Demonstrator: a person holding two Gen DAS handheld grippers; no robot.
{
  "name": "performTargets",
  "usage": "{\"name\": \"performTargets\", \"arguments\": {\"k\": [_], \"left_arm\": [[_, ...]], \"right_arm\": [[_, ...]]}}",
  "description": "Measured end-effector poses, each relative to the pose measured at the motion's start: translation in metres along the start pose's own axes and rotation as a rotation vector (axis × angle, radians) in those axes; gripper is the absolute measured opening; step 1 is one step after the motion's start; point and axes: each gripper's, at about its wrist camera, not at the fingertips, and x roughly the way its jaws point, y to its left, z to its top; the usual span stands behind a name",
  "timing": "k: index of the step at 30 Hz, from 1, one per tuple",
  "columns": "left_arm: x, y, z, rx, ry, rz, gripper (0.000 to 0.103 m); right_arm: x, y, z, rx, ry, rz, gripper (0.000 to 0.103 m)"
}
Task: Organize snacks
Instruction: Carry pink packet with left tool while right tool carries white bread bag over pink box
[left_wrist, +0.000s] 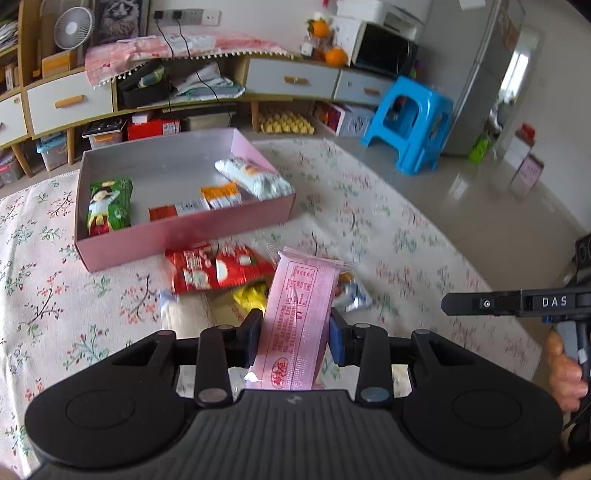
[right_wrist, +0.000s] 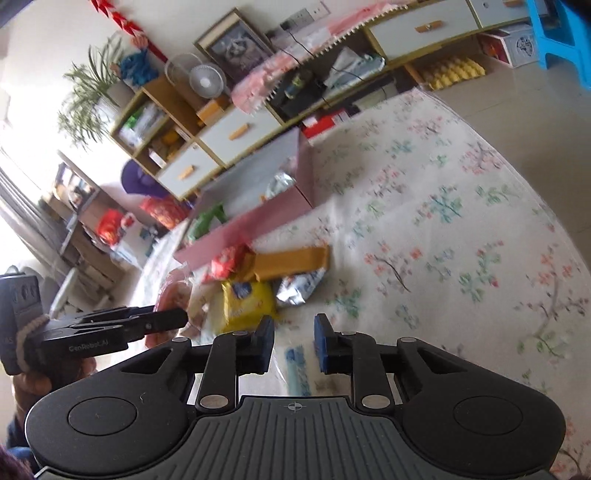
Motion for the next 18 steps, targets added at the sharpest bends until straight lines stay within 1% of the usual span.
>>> {"name": "performTargets", "arguments": {"k": [5, 9, 13, 18], "left_arm": [[0.007, 0.016, 0.008, -0.079, -0.019, -0.003, 0.034], [0.01, 0.027, 0.014, -0.129, -0.036, -0.005, 0.034], [0.005, 0.037, 0.021, -0.178, -0.075, -0.005, 0.034], [0.003, 0.058, 0.033, -0.274, -0.116, 0.023, 0.034]], "right_arm": [[-0.001, 0.002, 0.012, 0.023, -0.058, 0.052, 0.022], [0.002, 0.009, 0.027, 0.018, -0.09, 0.068, 0.022], [0.02, 0.021, 0.045, -0.006, -0.084, 0.058, 0.022], [0.05, 0.041, 0.075, -0.037, -0.077, 0.086, 0.022]]}}
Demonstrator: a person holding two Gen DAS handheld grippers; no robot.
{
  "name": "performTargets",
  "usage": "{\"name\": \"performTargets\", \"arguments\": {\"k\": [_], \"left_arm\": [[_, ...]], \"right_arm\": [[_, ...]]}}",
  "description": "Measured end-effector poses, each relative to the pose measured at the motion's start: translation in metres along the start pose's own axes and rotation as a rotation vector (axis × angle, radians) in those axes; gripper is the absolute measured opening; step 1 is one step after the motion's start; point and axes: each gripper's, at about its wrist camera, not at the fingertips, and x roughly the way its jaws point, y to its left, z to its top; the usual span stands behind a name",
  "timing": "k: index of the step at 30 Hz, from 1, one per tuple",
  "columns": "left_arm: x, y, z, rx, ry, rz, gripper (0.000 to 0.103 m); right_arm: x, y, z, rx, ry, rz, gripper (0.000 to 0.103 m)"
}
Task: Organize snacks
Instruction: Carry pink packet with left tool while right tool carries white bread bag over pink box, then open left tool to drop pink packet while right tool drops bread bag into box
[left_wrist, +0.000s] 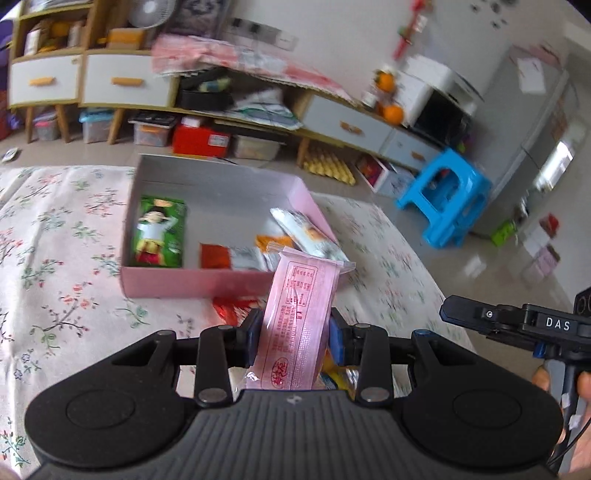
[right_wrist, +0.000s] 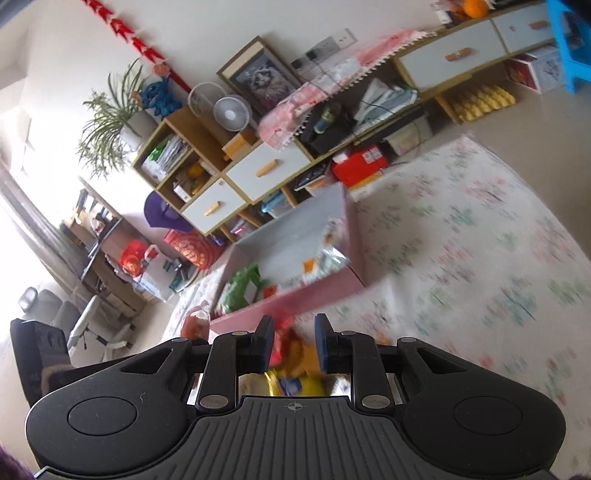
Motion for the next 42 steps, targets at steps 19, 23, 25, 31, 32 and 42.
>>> {"name": "performTargets", "arguments": {"k": [19, 23, 25, 31, 32, 42], "left_arm": [[0.04, 0.033, 0.044, -0.137, -0.041, 0.138, 0.034], [0.027, 0.035, 0.037, -0.137, -0.031, 0.127, 0.034], [0.022, 0.036, 0.033, -0.144, -0.027, 0.126, 0.034], [0.017, 0.029, 0.034, -0.132, -0.026, 0.126, 0.034], [0.017, 0.027, 0.034, -0.127, -0.021, 0.129, 0.034], [0.011, 0.029, 0.03, -0.106, -0.016, 0.145, 0.034]], "right_arm": [[0.111, 0.012, 0.051, 0.002, 0.081, -0.057, 0.029], [0.062, 0.017, 0.01, -0.174, 0.151, -0.138, 0.05], [0.036, 0.012, -0.018, -0.235, 0.197, -0.18, 0.062], [-0.004, 0.011, -0.095, -0.347, 0.315, -0.315, 0.062], [-0.001, 0.015, -0.105, -0.383, 0.331, -0.339, 0.062], [0.011, 0.023, -0.121, -0.473, 0.33, -0.389, 0.029]]}}
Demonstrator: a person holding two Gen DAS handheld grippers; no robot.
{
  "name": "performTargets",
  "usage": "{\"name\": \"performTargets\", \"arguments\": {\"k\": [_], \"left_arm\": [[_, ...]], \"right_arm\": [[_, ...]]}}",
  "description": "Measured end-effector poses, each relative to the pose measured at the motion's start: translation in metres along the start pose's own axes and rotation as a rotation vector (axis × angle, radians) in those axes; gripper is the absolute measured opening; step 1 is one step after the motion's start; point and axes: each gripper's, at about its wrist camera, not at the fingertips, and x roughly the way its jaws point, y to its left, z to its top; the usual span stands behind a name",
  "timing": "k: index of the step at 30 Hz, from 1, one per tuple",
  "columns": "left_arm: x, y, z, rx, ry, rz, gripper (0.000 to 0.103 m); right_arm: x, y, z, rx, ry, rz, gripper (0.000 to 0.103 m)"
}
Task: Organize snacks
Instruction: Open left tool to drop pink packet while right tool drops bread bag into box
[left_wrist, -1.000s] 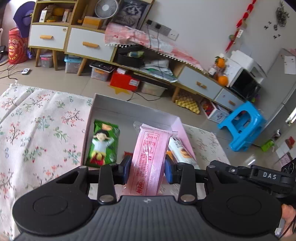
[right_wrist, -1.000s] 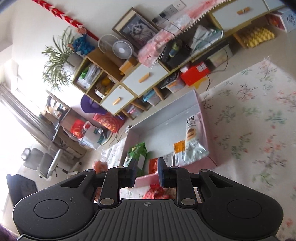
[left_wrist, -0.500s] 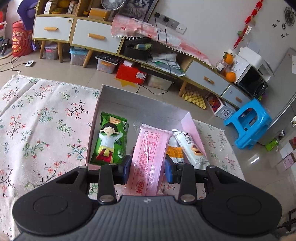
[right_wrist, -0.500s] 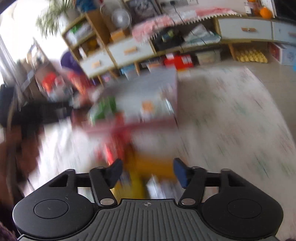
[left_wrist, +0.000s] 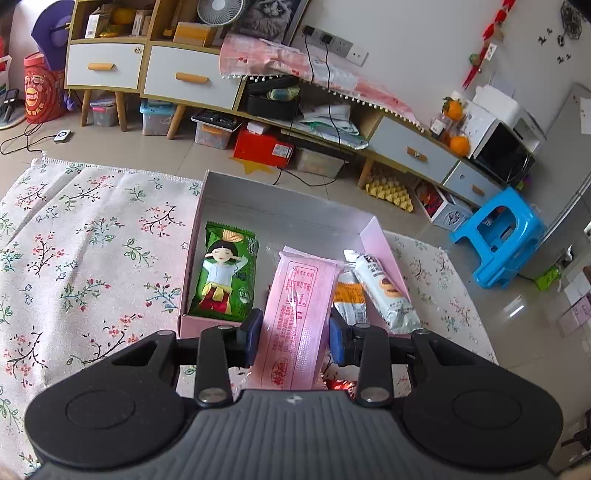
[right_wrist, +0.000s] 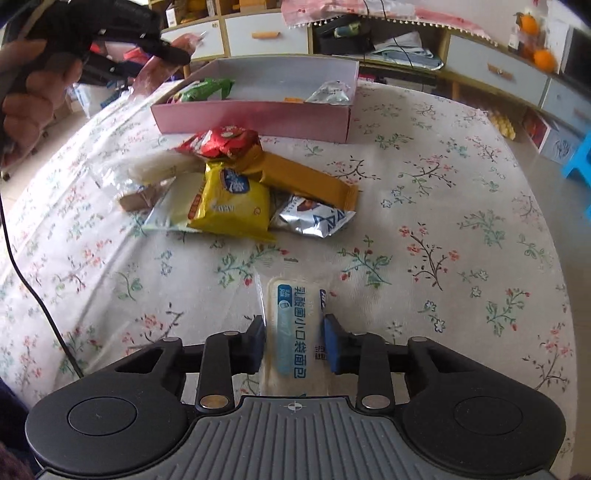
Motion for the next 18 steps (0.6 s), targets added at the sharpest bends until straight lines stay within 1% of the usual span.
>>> {"name": "performTargets", "arguments": {"k": [5, 9, 13, 15, 16, 18], "left_arm": [[0.004, 0.004, 0.0, -0.003, 0.006, -0.003, 0.034], [0.009, 0.005, 0.005, -0.007, 0.006, -0.008, 0.034], [0.015, -0.001, 0.016, -0.013, -0.007, -0.035, 0.034], [0.021, -0.005, 0.021, -0.005, -0.009, -0.04, 0.034], [0.025, -0.007, 0.024, -0.002, -0.008, -0.037, 0.034], [0.034, -0.009, 0.027, 0.004, -0.021, -0.025, 0.034]], "right_arm": [[-0.006, -0.015, 0.006, 0.093, -0.042, 0.054, 0.027], [-0.014, -0.029, 0.028, 0.171, -0.125, 0.121, 0.027], [-0.016, -0.031, 0.074, 0.182, -0.232, 0.174, 0.027], [-0.012, -0.029, 0.103, 0.176, -0.268, 0.18, 0.027], [-0.009, -0.029, 0.116, 0.173, -0.287, 0.196, 0.027], [0.005, -0.032, 0.145, 0.194, -0.303, 0.254, 0.027]]}}
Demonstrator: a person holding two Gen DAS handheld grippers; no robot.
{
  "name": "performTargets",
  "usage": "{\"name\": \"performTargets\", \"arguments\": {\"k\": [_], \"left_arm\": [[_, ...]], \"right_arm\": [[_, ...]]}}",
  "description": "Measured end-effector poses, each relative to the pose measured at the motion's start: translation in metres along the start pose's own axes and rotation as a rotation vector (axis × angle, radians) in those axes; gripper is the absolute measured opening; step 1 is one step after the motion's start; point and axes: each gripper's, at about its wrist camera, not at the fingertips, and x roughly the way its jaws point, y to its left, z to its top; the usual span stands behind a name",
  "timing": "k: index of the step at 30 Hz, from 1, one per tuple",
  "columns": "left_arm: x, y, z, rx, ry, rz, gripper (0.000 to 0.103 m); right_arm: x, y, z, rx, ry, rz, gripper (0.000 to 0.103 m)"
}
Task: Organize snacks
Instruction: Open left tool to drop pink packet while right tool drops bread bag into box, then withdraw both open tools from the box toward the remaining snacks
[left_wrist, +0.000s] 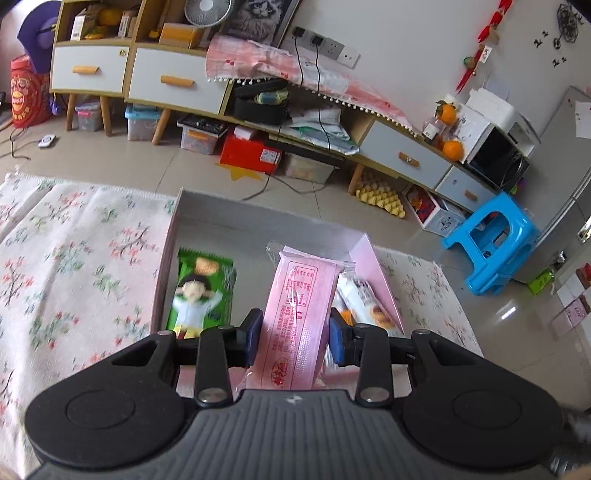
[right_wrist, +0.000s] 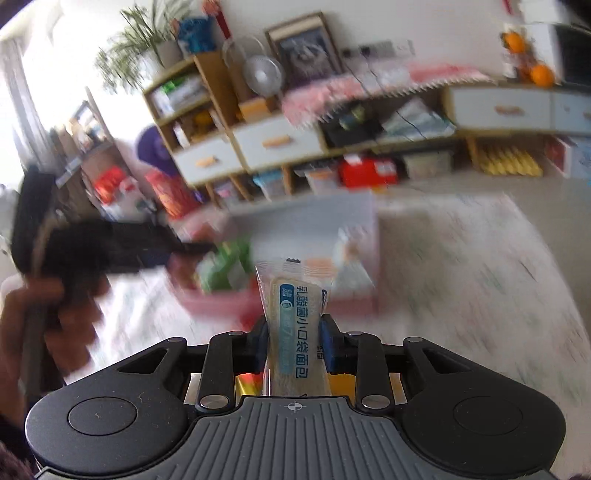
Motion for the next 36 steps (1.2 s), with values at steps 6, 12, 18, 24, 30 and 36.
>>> {"name": "performTargets", "arguments": {"k": [6, 12, 18, 24, 30, 36], "left_arm": [[0.026, 0.0, 0.004, 0.01, 0.012, 0.07, 0.034], [0.035, 0.003, 0.003, 0.004, 0.029, 0.119, 0.034], [0.016, 0.002, 0.002, 0.008, 0.001, 0.109, 0.038], [-0.022, -0.003, -0.015, 0.017, -0.007, 0.114, 0.044], [-0.06, -0.012, -0.041, 0.055, -0.005, 0.141, 0.058], [-0.079, -0.013, -0.063, 0.064, 0.036, 0.196, 0.066]], "right_arm": [[0.084, -0.012, 0.043, 0.067, 0.045, -0.002, 0.027], [0.122, -0.018, 0.041, 0.128, 0.064, -0.088, 0.032], [0.094, -0.02, 0.034, 0.164, 0.022, -0.104, 0.036], [0.037, -0.015, 0.009, 0.179, -0.019, -0.082, 0.05], [-0.008, -0.017, -0.023, 0.236, -0.048, -0.08, 0.061], [-0.03, -0.002, -0.035, 0.173, -0.008, -0.198, 0.076]]}}
